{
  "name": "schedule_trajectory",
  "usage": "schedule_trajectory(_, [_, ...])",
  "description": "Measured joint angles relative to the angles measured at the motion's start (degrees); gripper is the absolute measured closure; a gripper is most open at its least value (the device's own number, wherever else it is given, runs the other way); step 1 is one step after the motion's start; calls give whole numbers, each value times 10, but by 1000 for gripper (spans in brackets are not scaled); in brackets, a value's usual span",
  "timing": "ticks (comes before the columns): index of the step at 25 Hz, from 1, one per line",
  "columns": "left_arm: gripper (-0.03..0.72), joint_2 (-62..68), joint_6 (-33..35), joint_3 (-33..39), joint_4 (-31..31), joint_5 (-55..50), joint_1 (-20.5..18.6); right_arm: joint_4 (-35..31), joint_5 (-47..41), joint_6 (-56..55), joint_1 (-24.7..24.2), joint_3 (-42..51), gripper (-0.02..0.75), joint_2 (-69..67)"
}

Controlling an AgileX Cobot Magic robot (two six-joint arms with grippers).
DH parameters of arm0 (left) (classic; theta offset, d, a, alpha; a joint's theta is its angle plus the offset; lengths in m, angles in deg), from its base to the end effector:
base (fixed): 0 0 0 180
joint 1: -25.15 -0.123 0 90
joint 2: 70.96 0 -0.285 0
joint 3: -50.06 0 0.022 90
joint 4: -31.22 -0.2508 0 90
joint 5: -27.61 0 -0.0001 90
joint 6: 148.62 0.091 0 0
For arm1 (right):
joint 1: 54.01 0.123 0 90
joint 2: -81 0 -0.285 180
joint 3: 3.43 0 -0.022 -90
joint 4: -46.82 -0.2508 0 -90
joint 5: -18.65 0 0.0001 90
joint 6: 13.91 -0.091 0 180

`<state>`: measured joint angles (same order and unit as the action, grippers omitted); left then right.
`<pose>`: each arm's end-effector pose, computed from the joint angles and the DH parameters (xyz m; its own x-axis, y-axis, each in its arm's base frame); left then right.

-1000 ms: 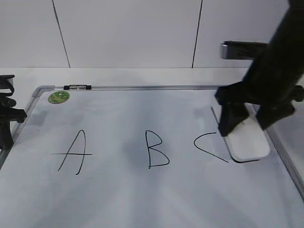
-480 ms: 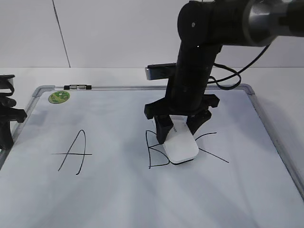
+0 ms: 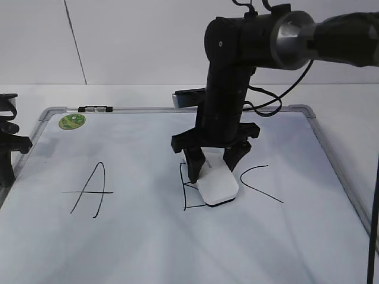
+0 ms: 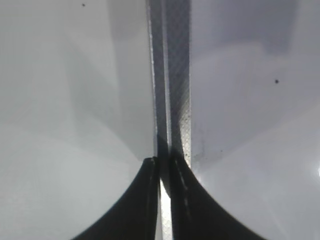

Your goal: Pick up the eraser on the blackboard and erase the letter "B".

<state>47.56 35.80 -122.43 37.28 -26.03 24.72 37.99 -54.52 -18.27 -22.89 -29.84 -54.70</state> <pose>0.3526 -0.0051 0.1530 -0.9999 0.0067 -0.0097 0.0075 0.9964 -0.0849 0.3734 0.2411 0.1700 -0.9103 -0.4100 0.0570 -0.3992 0.9059 0.1410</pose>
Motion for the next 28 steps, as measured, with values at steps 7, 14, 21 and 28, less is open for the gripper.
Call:
schedule_trajectory(7, [659,0,0,0,-6,-3,-1,10,14,-2,75,-1,187,-2])
schedule_trajectory(14, [659,0,0,0,-10,-5,-1,9,20,-2,135,-2,187,-3])
schedule_trajectory(21, [659,0,1,0,-10,-6,-1,9,21,-6,115,-2,187,-3])
schedule_trajectory(28, [659,0,1,0,-9,-6,-1,-18,21,-15,26,-2,187,-3])
